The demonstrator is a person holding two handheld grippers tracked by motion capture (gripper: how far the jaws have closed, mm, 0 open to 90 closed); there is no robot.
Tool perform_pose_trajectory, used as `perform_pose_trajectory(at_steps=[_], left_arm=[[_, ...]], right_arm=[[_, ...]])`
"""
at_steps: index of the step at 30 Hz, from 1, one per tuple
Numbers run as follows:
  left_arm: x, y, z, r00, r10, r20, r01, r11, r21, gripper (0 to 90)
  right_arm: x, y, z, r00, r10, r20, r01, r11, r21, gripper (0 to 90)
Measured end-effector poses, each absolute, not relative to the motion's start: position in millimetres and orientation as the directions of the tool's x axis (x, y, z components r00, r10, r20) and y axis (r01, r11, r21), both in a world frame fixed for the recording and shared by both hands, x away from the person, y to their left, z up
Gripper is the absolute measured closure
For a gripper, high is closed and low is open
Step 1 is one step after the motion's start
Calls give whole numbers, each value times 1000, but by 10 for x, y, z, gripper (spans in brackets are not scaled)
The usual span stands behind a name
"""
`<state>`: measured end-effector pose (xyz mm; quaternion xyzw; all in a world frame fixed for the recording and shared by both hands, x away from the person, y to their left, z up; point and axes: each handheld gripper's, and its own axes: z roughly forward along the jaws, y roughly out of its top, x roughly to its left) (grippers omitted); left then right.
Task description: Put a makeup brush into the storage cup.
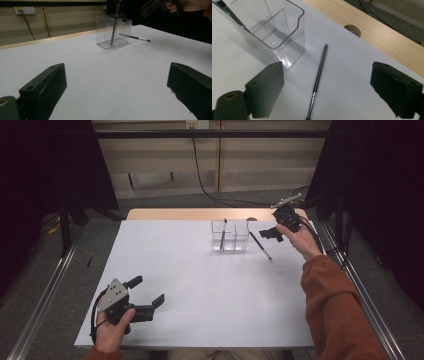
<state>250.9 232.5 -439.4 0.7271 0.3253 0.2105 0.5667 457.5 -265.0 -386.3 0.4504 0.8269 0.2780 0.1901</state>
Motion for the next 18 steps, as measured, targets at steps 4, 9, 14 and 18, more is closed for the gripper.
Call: perform_pose_trajectory(at_steps=[4,9,14,18], left_arm=[[2511,2332,-4387,699,713,-64,230,-139,963,25],[2515,2334,-4391,696,715,-67,235,-138,962,25],[2518,2335,-4392,699,712,-63,234,-145,961,25],[2523,2340,-4396,700,711,-63,236,-147,961,25]], right_arm=[[4641,-2653,-3844,-503,864,-21,686,414,598,87],[4708,-2628,-3856,-539,842,-15,731,477,487,106],[4772,-2577,-3921,-565,825,-20,753,525,397,161],[4831,-2562,-3991,-568,823,0,781,539,315,175]])
